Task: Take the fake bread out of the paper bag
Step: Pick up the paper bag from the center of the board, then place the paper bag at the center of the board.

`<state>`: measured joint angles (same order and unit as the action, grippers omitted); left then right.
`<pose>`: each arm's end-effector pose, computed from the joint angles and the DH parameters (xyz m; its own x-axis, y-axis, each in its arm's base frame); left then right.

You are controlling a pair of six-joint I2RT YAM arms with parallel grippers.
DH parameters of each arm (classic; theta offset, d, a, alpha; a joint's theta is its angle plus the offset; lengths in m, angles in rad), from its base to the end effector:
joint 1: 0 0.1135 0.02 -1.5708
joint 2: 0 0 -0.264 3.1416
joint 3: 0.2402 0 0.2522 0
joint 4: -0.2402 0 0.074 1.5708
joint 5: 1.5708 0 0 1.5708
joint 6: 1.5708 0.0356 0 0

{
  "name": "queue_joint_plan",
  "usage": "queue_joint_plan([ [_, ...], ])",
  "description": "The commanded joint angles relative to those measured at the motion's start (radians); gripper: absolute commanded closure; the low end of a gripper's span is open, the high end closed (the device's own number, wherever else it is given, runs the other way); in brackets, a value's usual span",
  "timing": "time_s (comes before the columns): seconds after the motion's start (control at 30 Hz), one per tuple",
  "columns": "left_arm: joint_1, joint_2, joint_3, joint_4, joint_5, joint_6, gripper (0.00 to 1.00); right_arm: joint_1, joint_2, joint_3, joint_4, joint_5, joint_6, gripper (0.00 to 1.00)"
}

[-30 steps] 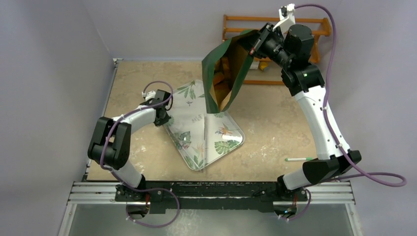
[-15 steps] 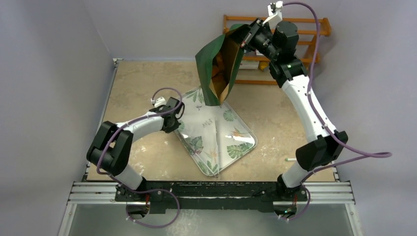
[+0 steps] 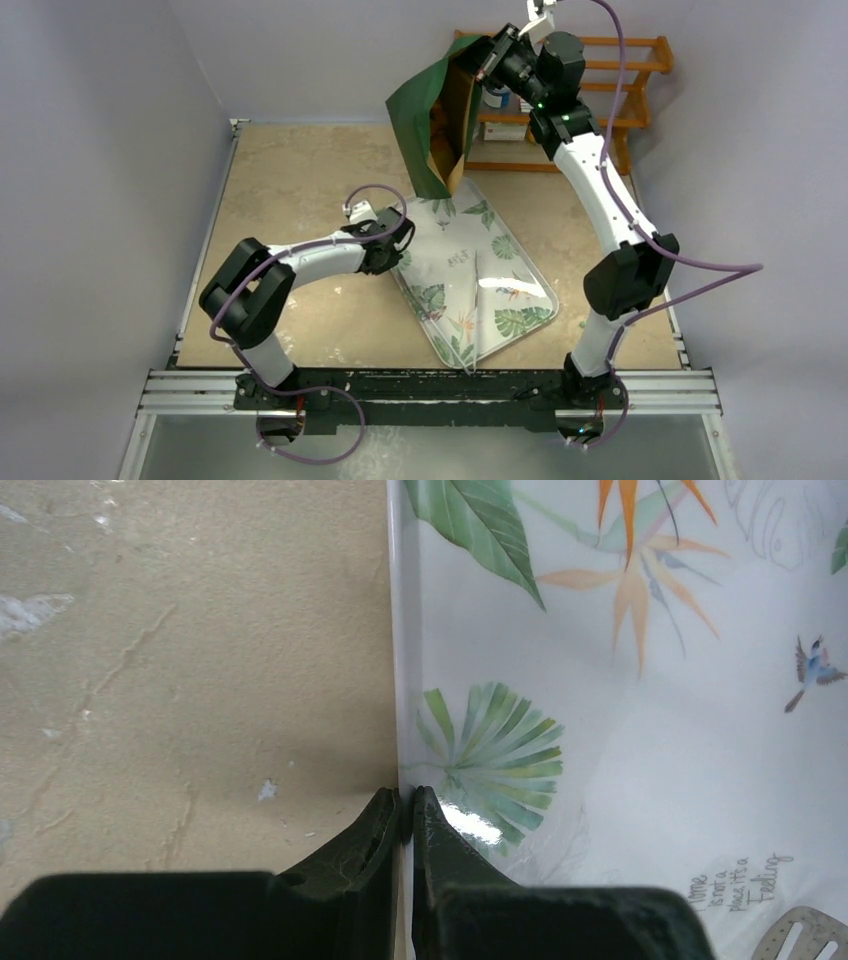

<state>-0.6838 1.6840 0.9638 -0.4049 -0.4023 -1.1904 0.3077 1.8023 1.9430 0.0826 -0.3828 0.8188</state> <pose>0.2565 -0.1911 0.1630 -0.6780 -0.5497 -0.4881 -0.4822 0.8337 -0.2691 0.3954 0.1396 0.4879 -0.3145 0.6109 -0.7265 -0.5832 0.4796 0.6557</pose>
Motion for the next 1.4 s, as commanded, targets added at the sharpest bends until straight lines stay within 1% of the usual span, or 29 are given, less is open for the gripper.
queue_joint_plan([
  [0.0, -0.048, 0.045, 0.054, 0.030, 0.017, -0.058, 1.00, 0.005, -0.004, 0.100, 0.205, -0.056, 0.061, 1.00],
  [0.23, -0.086, 0.103, 0.089, 0.125, 0.015, -0.112, 1.00, 0.008, 0.064, 0.121, 0.281, -0.098, 0.108, 1.00],
  [0.5, -0.106, 0.194, 0.171, 0.199, -0.012, -0.124, 1.00, 0.011, 0.129, 0.135, 0.337, -0.115, 0.128, 1.00],
  [0.7, -0.107, 0.240, 0.230, 0.172, -0.075, -0.126, 1.00, 0.011, 0.175, 0.138, 0.367, -0.129, 0.138, 1.00],
  [1.03, -0.094, 0.292, 0.336, 0.147, -0.227, -0.125, 1.00, 0.010, 0.265, 0.175, 0.377, -0.168, 0.150, 1.00],
  [1.17, -0.089, 0.300, 0.345, 0.148, -0.290, -0.149, 1.00, 0.009, 0.292, 0.186, 0.385, -0.180, 0.162, 1.00],
  [1.27, -0.086, 0.293, 0.345, 0.145, -0.307, -0.164, 1.00, 0.009, 0.310, 0.198, 0.398, -0.179, 0.174, 1.00],
  [1.3, -0.086, 0.287, 0.346, 0.136, -0.312, -0.164, 0.98, 0.008, 0.316, 0.204, 0.402, -0.179, 0.177, 1.00],
  [1.37, -0.088, 0.259, 0.342, 0.105, -0.326, -0.170, 0.86, 0.010, 0.326, 0.213, 0.409, -0.176, 0.181, 1.00],
])
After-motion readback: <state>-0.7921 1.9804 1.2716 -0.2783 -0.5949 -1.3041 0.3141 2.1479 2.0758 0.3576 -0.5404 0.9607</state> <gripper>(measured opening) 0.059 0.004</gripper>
